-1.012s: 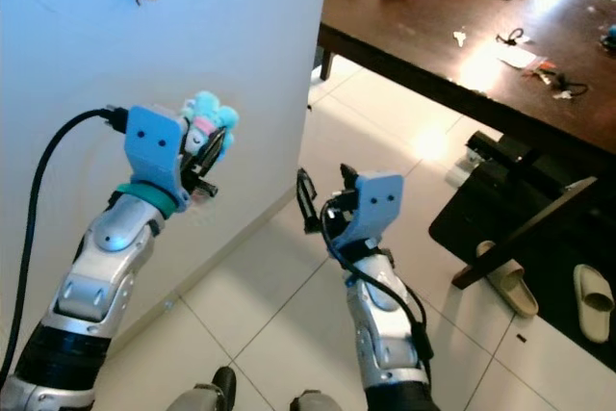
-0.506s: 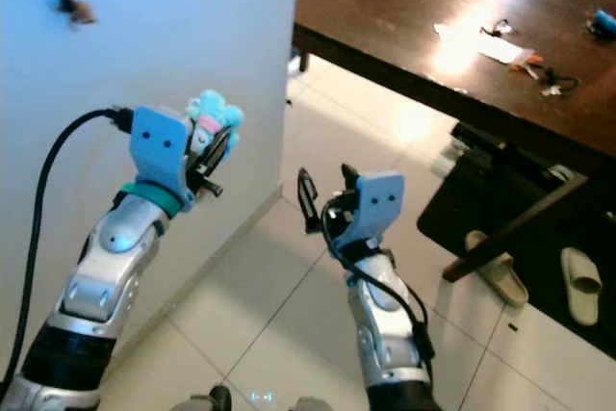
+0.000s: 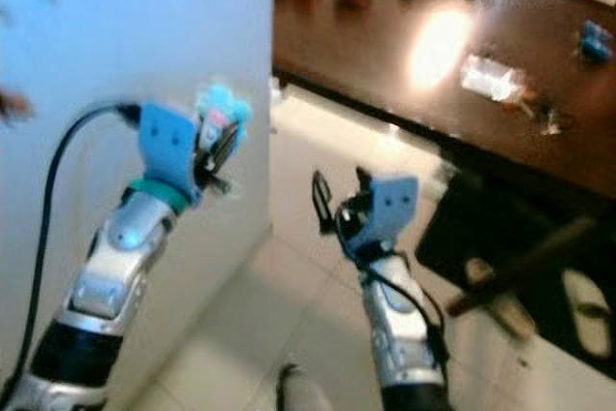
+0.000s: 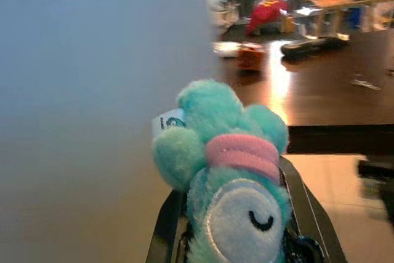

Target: Hang keys on a hook

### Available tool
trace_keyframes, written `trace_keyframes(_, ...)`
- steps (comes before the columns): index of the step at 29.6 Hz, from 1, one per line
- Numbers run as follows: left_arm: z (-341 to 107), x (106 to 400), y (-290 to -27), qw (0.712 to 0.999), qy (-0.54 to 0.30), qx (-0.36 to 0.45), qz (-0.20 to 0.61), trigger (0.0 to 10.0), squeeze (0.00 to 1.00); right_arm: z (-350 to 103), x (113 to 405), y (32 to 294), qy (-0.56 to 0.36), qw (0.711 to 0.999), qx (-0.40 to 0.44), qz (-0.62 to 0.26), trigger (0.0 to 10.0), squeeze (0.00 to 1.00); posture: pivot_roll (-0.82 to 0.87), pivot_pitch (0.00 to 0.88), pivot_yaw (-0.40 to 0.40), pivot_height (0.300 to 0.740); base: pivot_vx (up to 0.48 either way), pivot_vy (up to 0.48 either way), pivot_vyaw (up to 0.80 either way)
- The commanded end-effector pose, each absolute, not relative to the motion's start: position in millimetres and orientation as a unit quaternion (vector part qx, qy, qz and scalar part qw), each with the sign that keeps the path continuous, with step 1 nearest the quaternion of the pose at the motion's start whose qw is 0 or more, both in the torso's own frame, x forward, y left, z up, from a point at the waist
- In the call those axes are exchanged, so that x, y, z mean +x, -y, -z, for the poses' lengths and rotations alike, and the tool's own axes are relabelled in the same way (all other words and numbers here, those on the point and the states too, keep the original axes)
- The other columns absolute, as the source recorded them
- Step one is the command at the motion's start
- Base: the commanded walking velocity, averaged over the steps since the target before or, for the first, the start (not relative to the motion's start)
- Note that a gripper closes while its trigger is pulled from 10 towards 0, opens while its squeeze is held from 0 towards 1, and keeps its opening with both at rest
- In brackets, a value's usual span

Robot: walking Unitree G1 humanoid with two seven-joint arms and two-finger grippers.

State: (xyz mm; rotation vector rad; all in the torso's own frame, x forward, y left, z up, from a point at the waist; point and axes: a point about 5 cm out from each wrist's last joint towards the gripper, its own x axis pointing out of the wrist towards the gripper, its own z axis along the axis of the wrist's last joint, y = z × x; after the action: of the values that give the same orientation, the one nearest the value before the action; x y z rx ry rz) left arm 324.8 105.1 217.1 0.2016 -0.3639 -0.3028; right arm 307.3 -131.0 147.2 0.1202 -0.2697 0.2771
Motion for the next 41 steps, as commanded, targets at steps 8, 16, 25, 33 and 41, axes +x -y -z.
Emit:
trace_keyframes(8, -174, 302, -109, 0.944, 0.158, 0.189, 0.22, 10.0, 0.0, -118, 298, 133, 0.084, 0.985, 0.047, -0.141, 10.0, 0.0, -0.13, 0.128, 0.022, 0.74, 0.0, 0.0, 0.0)
trace_keyframes(16, -179, 290, -102, 0.929, 0.216, 0.213, 0.214, 10.0, 0.0, -124, 301, 141, 0.094, 0.985, 0.04, -0.137, 10.0, 0.0, -0.13, 0.134, 0.018, 0.74, 0.0, 0.0, 0.0)
trace_keyframes(25, -220, 273, -86, 0.837, 0.366, 0.328, 0.24, 10.0, 0.0, -170, 308, 123, 0.14, 0.951, 0.049, -0.272, 10.0, 0.0, -0.11, 0.138, 0.002, 0.74, 0.0, 0.0, 0.0)
trace_keyframes(33, -200, 281, -69, 0.795, 0.379, 0.392, 0.266, 10.0, 0.0, -200, 292, 106, 0.132, 0.889, 0.081, -0.43, 10.0, 0.0, -0.1, 0.139, -0.014, 0.74, 0.0, 0.0, 0.0)
trace_keyframes(41, -185, 287, -63, 0.795, 0.366, 0.404, 0.267, 10.0, 0.0, -184, 269, 111, 0.082, 0.869, 0.087, -0.48, 10.0, 0.0, -0.11, 0.145, -0.023, 0.74, 0.0, 0.0, 0.0)
